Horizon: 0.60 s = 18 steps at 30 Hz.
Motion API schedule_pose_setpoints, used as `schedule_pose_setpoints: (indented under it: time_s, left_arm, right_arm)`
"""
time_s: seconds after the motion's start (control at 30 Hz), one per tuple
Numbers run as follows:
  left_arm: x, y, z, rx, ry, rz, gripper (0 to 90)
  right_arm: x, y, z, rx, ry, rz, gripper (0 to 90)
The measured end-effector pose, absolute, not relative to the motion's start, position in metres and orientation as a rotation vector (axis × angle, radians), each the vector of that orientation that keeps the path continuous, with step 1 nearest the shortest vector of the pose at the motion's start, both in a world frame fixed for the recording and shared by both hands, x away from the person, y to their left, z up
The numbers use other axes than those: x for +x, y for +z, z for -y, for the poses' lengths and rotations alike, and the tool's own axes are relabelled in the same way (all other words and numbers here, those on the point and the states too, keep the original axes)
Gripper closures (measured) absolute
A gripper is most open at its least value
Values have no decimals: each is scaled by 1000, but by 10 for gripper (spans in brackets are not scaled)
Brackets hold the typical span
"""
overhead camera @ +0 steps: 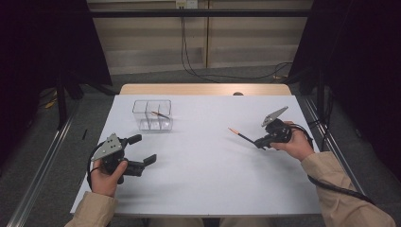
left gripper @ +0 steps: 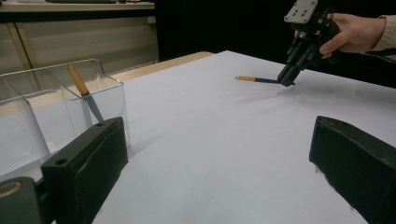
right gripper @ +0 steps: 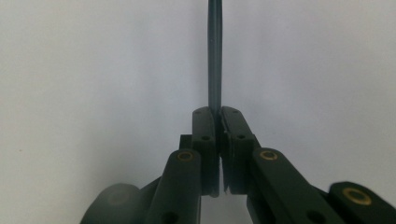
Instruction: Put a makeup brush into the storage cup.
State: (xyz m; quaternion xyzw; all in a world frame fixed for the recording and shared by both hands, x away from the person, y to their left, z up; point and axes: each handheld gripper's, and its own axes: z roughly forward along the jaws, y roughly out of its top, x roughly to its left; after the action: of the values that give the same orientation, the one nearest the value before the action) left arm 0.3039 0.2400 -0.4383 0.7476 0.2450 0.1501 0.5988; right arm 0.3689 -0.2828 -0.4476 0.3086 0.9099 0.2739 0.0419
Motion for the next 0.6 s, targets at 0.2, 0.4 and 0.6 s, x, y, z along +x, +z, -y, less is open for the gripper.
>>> schedule_pose_setpoints:
  time_s: [0.2,0.4,0.6]
  left_arm:
    - [304,-439,-240,1737,345,-565,40]
    - [304,-439,-240,1739,348,-564,41]
    - [304,-439,-239,1739,345,-564,41]
  right_arm:
    - [367,-447,285,951,940,-2728,850]
    - [362,-449,286,950,1033,-2674,850]
    - [359,-450,286,955,1096,-2637,850]
